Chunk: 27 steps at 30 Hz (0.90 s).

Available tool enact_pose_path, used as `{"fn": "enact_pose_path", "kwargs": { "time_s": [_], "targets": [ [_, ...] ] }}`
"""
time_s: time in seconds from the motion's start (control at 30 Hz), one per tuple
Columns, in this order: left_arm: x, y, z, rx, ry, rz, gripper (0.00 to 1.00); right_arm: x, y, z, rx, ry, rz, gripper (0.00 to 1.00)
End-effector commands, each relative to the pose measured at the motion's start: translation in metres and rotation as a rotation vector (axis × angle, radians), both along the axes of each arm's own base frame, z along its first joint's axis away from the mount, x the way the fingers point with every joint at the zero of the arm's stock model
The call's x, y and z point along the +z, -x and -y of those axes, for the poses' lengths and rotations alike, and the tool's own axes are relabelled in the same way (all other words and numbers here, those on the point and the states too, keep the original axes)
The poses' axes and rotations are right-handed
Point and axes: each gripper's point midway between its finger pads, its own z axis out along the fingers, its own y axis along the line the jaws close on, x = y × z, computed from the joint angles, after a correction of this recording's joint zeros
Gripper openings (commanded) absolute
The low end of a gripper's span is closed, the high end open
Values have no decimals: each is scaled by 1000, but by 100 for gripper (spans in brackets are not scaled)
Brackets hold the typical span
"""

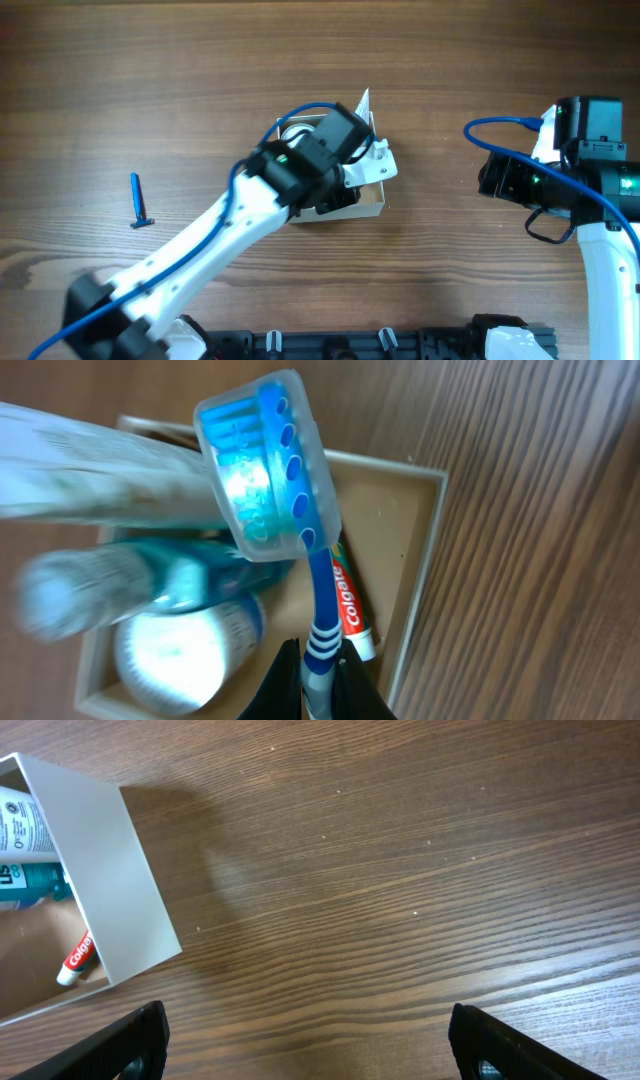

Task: Pack container
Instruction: 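Lower the toothbrush into the box and release it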

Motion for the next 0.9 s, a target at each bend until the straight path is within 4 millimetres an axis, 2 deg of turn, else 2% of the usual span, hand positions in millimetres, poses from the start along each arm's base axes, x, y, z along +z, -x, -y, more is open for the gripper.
{"fn": "enact_pose_path", "kwargs": {
  "time_s": [0.0, 0.03, 0.07, 0.1, 0.13, 0.17, 0.23, 0.27, 0.4, 0.43, 0.47, 0.5, 0.57, 0.6, 0.63, 0.7, 0.77, 0.87],
  "targets": [
    [-20, -4, 2, -28, -46, -23, 4, -1, 0, 0, 7, 2, -1, 91],
    [-23, -6, 2, -24, -50, -28, 4, -1, 0, 0, 8, 2, -1, 90],
    [-23, -7, 1, -19, -49, -28, 12, -1, 0, 0, 8, 2, -1, 90],
    [-23, -8, 0, -14, -49, -28, 37, -1, 0, 0, 7, 2, -1, 90],
    [-23, -9, -1, -11, -49, -28, 66, -1, 0, 0, 8, 2, -1, 91],
    [-23, -10, -2, -7, -50, -28, 67, -1, 0, 0, 8, 2, -1, 90],
    [-20, -11, -6, 11, -54, -18, 77, -1, 1, 0, 8, 2, -3, 91],
    [-16, -14, -10, 40, -58, -2, 78, -1, 1, 0, 8, 2, -3, 91],
    [23, -23, -46, 297, -17, 79, 84, -1, 1, 0, 8, 2, -5, 91],
    [37, -28, -67, 438, 29, 83, 98, -1, 1, 0, 9, 2, -5, 90],
    [45, -32, -83, 519, 59, 82, 100, -1, 1, 0, 8, 2, -4, 91],
    [54, -39, -109, 648, 99, 78, 100, -1, 1, 0, 8, 2, -3, 90],
    [64, -56, -176, 959, 180, 67, 100, -1, 1, 0, 8, 2, -4, 91],
    [65, -61, -203, 1073, 203, 61, 100, -1, 1, 0, 8, 2, -4, 91],
    [63, -64, -239, 1226, 231, 43, 100, -1, 1, 0, 8, 2, -4, 91],
    [56, -63, -291, 1439, 274, 8, 100, -1, 1, 0, 8, 2, -4, 91],
    [48, -61, -329, 1570, 300, -23, 100, -1, 1, 0, 8, 2, -4, 90],
    [18, -55, -384, 1746, 320, -122, 100, -1, 1, 0, 8, 2, -4, 90]
  ]
}}
